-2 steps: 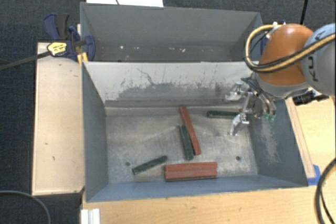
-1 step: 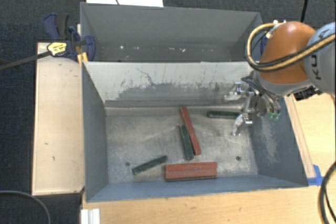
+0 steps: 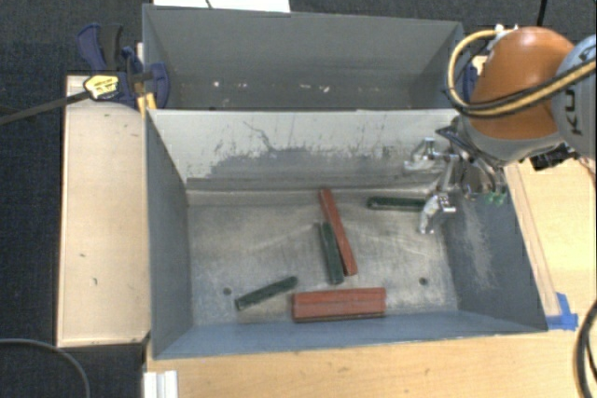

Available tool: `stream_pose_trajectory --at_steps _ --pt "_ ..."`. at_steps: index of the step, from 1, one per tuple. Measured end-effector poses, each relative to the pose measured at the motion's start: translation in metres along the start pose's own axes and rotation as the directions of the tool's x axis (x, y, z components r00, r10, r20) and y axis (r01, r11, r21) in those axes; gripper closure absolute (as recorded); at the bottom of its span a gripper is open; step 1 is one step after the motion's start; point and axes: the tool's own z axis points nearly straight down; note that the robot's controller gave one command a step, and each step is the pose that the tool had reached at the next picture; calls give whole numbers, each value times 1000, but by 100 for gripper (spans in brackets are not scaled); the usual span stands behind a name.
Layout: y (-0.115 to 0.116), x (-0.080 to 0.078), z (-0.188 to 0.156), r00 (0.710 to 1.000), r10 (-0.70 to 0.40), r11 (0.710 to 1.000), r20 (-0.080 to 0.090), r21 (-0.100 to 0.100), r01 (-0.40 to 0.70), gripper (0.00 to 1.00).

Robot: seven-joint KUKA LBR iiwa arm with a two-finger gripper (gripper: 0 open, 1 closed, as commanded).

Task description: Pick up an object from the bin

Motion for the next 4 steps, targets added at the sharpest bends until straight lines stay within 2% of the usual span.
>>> stream_pose_trajectory --at_steps 1,2,3,4 --pt "1 2 68 939 345 939 -3 1 -345 0" --pt "1 0 64 938 346 938 3 0 -346 100" --pt "0 0 64 939 344 939 3 0 -344 100" --pt "1 -1 -32 941 339 941 -8 2 -339 100"
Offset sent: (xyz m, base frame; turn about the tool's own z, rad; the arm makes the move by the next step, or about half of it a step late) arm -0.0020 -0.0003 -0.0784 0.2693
